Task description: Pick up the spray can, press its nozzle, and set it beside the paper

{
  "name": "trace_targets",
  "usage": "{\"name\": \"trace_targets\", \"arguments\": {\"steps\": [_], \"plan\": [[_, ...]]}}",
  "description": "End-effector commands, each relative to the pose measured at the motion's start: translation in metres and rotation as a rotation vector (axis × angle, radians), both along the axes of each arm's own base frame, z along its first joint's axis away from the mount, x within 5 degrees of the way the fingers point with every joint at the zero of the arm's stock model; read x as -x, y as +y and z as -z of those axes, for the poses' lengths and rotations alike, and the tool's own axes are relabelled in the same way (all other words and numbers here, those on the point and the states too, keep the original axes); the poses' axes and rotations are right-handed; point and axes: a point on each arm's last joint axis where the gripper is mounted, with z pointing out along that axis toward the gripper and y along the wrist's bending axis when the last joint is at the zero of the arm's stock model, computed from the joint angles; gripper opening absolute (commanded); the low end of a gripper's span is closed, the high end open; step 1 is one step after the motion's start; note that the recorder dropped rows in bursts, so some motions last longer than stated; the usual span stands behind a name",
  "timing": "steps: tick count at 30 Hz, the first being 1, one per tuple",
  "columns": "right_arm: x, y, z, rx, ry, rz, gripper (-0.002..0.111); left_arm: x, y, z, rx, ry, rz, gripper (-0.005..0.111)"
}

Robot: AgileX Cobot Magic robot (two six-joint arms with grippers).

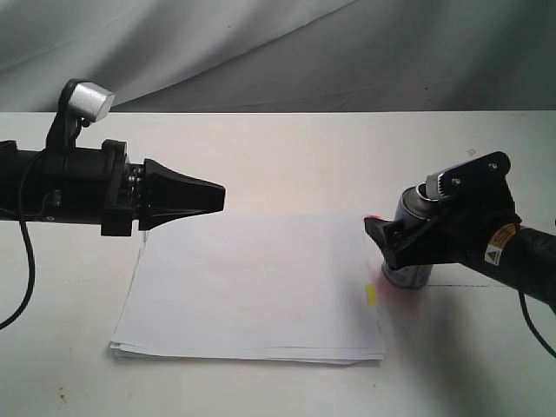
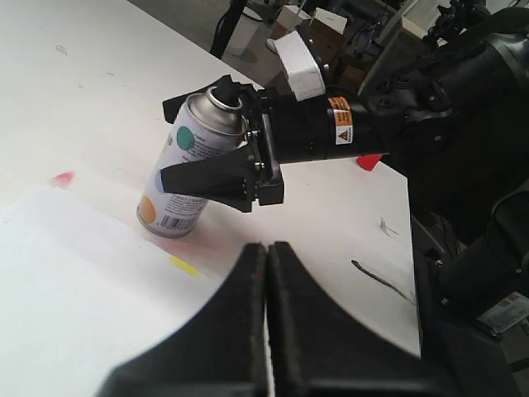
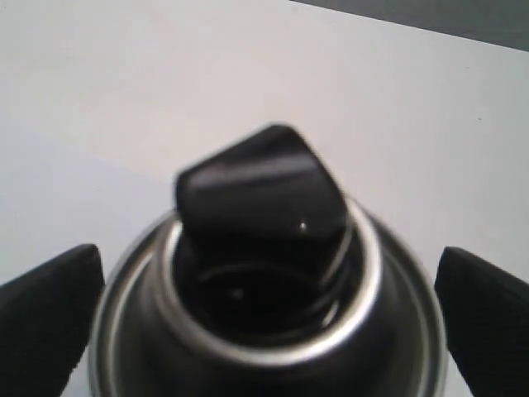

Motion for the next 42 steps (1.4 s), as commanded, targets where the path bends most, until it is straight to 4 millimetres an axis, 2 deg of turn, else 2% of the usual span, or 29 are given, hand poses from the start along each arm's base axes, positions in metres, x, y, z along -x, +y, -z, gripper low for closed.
{"name": "trace_targets", "arguments": {"steps": [1, 7, 11, 14, 17, 23, 26, 27, 29, 31, 33, 35, 37, 40, 41, 42], "plan": [[0.000, 0.002, -0.008, 0.002, -0.051, -0.016, 0.105, 0.002, 0.000, -0.002, 0.012, -0.002, 0.006, 0.000], [0.000, 0.002, -0.020, 0.003, -0.099, -0.017, 0.105, 0.002, 0.000, -0.002, 0.012, -0.002, 0.006, 0.000], [0.002, 0.002, -0.037, 0.007, -0.155, -0.017, 0.105, 0.002, 0.000, -0.002, 0.012, -0.002, 0.006, 0.000], [0.006, 0.002, -0.059, 0.012, -0.230, -0.016, 0.105, 0.002, 0.000, -0.002, 0.012, -0.002, 0.006, 0.000], [0.016, 0.002, -0.090, -0.010, -0.321, 0.000, 0.105, 0.002, 0.000, -0.002, 0.012, -0.002, 0.006, 0.000], [0.057, 0.000, -0.154, 0.031, -0.442, 0.050, 0.105, 0.001, 0.000, -0.003, 0.018, -0.004, 0.000, 0.000], [0.088, 0.000, -0.183, 0.083, -0.515, 0.066, 0.105, -0.003, 0.000, -0.008, 0.075, -0.005, -0.057, 0.000], [0.111, -0.001, -0.200, 0.121, -0.564, 0.081, 0.105, -0.006, 0.001, -0.010, 0.105, 0.002, -0.089, 0.000], [0.133, -0.002, -0.211, 0.147, -0.591, 0.109, 0.105, -0.007, 0.001, -0.015, 0.121, -0.007, -0.102, 0.000], [0.153, -0.003, -0.219, 0.159, -0.615, 0.140, 0.105, -0.008, 0.001, -0.027, 0.124, -0.052, -0.099, 0.000], [0.175, -0.006, -0.222, 0.200, -0.611, 0.182, 0.105, -0.002, 0.001, -0.055, 0.125, -0.145, -0.089, 0.000], [0.194, -0.008, -0.223, 0.238, -0.603, 0.216, 0.105, 0.016, 0.006, -0.103, 0.183, -0.183, -0.116, 0.000], [0.204, -0.010, -0.223, 0.242, -0.594, 0.238, 0.105, 0.043, 0.028, -0.145, 0.166, -0.253, -0.185, 0.000], [0.207, -0.010, -0.223, 0.242, -0.603, 0.242, 0.105, 0.087, 0.058, -0.177, 0.060, -0.340, -0.335, 0.000], [0.208, -0.010, -0.223, 0.239, -0.603, 0.243, 0.105, 0.111, 0.058, -0.186, 0.038, -0.377, -0.379, 0.000], [0.208, -0.010, -0.223, 0.238, -0.603, 0.243, 0.105, 0.125, 0.054, -0.189, 0.030, -0.406, -0.383, 0.000]]}}
